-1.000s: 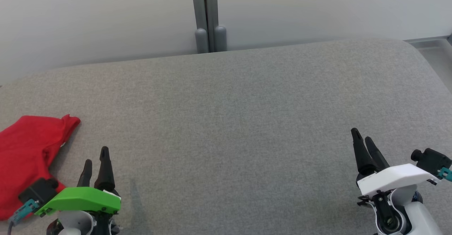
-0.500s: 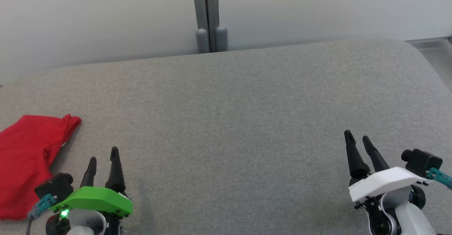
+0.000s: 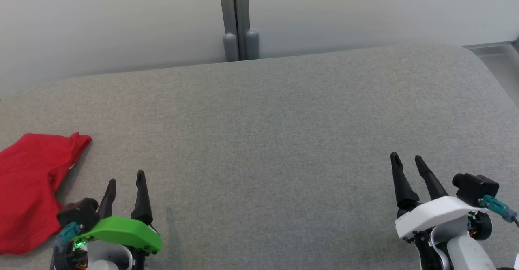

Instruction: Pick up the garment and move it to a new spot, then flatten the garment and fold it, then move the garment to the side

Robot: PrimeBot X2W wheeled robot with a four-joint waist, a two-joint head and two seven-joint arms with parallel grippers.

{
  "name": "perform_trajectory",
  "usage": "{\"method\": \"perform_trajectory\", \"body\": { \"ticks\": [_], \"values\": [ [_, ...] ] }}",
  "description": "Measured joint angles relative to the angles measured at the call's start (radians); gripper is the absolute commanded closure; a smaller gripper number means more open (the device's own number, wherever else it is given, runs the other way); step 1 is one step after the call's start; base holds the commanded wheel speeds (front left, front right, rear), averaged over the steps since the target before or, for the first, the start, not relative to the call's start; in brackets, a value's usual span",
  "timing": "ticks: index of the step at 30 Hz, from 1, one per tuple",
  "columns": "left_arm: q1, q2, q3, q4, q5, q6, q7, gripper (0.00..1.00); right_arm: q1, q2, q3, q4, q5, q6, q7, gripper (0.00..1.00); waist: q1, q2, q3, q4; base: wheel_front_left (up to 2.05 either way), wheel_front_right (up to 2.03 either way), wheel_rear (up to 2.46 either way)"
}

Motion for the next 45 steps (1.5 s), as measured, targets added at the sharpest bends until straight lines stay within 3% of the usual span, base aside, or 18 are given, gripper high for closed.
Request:
{"method": "perform_trajectory", "body": {
  "ticks": [32,39,45],
  "values": [
    [0.026,-0.002,-0.018,0.014,0.295,0.035,-0.071,0.00,0.010,0.000,-0.022,0.020,-0.272,0.000,-0.071,0.00,0.0000,0.0000,0.003,0.004,0.00,0.00,0.00],
    [0.034,-0.008,-0.005,0.030,0.338,0.039,-0.085,0.00,0.013,-0.001,0.006,0.020,-0.327,0.000,-0.085,0.00,0.0000,0.0000,0.002,0.043,0.00,0.00,0.00],
    [0.042,-0.009,0.012,0.051,0.386,0.041,-0.096,0.00,0.011,-0.001,0.054,0.027,-0.357,0.001,-0.096,0.00,0.0000,0.0000,0.007,0.122,0.00,0.00,0.00]
  ]
}}
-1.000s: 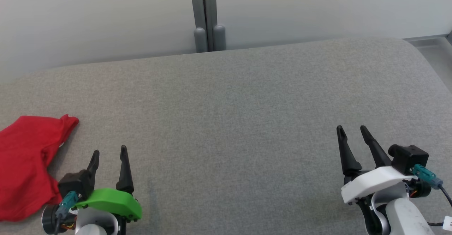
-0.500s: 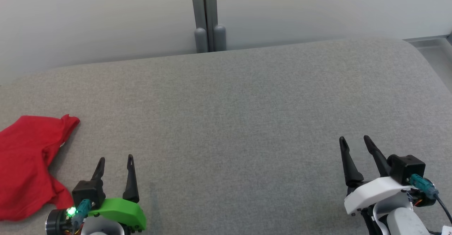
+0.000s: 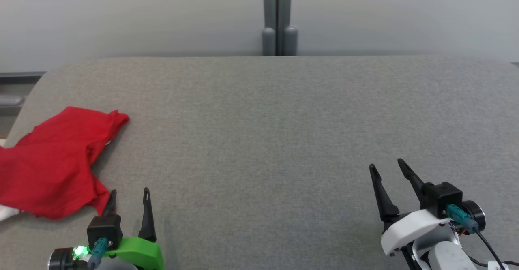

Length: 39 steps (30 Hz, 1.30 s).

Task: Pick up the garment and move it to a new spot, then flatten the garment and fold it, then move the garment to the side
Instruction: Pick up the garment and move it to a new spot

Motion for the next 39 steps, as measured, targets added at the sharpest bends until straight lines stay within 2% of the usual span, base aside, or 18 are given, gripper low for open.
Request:
{"method": "perform_trajectory", "body": {
  "ticks": [9,16,22,26,32,39],
  "values": [
    [0.013,0.009,0.044,0.011,0.058,0.001,-0.014,0.00,-0.021,-0.001,0.055,0.014,-0.044,0.000,-0.015,0.00,0.0000,0.0000,0.011,0.168,0.00,0.00,0.00],
    [0.030,0.001,0.121,0.012,0.033,0.008,-0.015,0.00,-0.041,0.000,0.102,0.030,-0.045,0.000,-0.016,0.00,0.0000,0.0000,0.025,0.301,0.00,0.00,0.00],
    [0.042,-0.011,0.154,0.022,0.027,-0.011,-0.015,0.00,-0.056,0.000,0.126,0.038,-0.053,0.000,-0.016,0.00,0.0000,0.0000,0.041,0.383,0.00,0.00,0.00],
    [0.028,-0.018,0.181,0.024,0.010,-0.035,-0.015,0.00,-0.071,0.000,0.135,0.040,-0.064,0.000,-0.016,0.00,0.0000,0.0000,0.066,0.403,0.00,0.00,0.00],
    [-0.083,-0.024,0.206,0.052,-0.019,-0.090,-0.015,0.00,-0.112,0.000,0.126,0.034,-0.110,0.000,-0.016,0.00,0.0000,0.0000,0.120,0.396,0.00,0.00,0.00],
    [-0.274,0.030,0.255,0.119,-0.042,-0.113,-0.015,0.00,-0.163,0.000,0.139,0.034,-0.160,0.000,-0.016,0.00,0.0000,0.0000,0.211,0.354,0.00,0.00,0.00]
  ]
}}
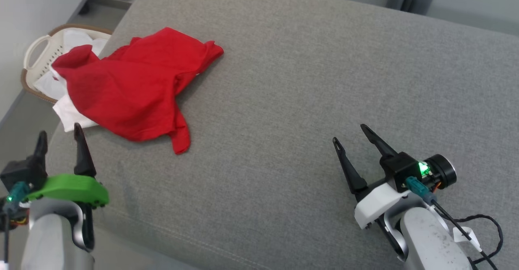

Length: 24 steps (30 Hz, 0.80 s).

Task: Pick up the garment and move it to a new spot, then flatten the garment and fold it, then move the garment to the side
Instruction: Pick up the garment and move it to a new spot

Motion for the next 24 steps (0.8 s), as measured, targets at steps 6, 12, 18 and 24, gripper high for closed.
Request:
{"method": "perform_trajectory", "body": {
  "ticks": [6,12,18,24],
  "values": [
    [-0.137,0.075,-0.009,0.094,-0.042,-0.004,-0.001,0.00,-0.036,0.000,0.005,0.012,-0.018,0.000,0.000,0.00,0.0000,0.0000,0.076,-0.045,0.00,0.00,0.00],
    [-0.226,0.147,-0.027,0.220,-0.104,-0.005,-0.001,0.00,-0.049,0.000,-0.004,0.016,-0.034,0.000,0.000,0.00,0.0000,0.0000,0.139,-0.098,0.00,0.00,0.00],
    [-0.286,0.187,-0.069,0.367,-0.173,-0.007,-0.001,0.00,-0.071,0.003,-0.002,0.005,-0.034,0.000,-0.001,0.00,0.0000,0.0000,0.180,-0.152,0.00,0.00,0.00],
    [-0.296,0.197,-0.140,0.364,-0.232,-0.007,-0.001,1.00,-0.073,0.003,0.003,-0.004,-0.021,0.000,-0.001,0.00,0.0000,0.0000,0.191,-0.185,0.00,0.00,0.00]
  ]
}}
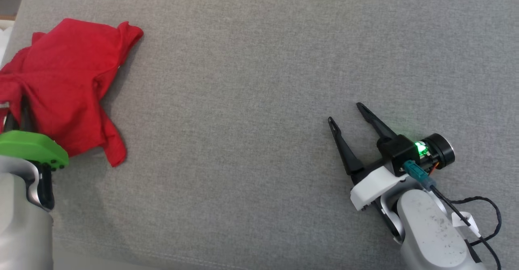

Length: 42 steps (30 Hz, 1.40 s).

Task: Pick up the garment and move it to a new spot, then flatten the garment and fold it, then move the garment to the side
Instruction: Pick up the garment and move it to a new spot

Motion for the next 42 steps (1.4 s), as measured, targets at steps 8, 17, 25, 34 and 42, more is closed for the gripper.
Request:
{"method": "perform_trajectory", "body": {
  "ticks": [8,17,25,34,42],
  "values": [
    [0.009,0.012,-0.036,-0.259,0.008,0.000,0.000,1.00,0.040,-0.004,0.004,-0.003,0.050,0.000,0.000,0.00,0.0000,0.0000,-0.062,-0.028,0.00,0.00,0.00],
    [0.017,0.006,-0.128,-0.512,0.038,-0.001,0.000,1.00,0.111,-0.004,0.018,-0.032,0.121,0.000,0.000,0.00,0.0000,0.0000,-0.148,-0.114,0.00,0.00,0.00],
    [0.059,-0.054,-0.293,-0.630,0.046,-0.001,0.000,1.00,0.164,-0.004,0.046,-0.048,0.154,0.000,0.001,0.00,0.0000,0.0001,-0.204,-0.258,0.00,0.00,0.00],
    [0.126,-0.167,-0.415,-0.564,0.003,-0.001,0.000,1.00,0.227,-0.005,0.026,-0.054,0.165,0.000,0.000,0.00,0.0000,0.0001,-0.252,-0.429,0.00,0.00,0.00],
    [0.241,-0.228,-0.444,-0.441,0.054,-0.001,0.000,0.00,0.245,-0.004,0.014,-0.053,0.166,0.000,0.000,0.00,0.0000,0.0001,-0.299,-0.511,0.00,0.00,0.00]
  ]
}}
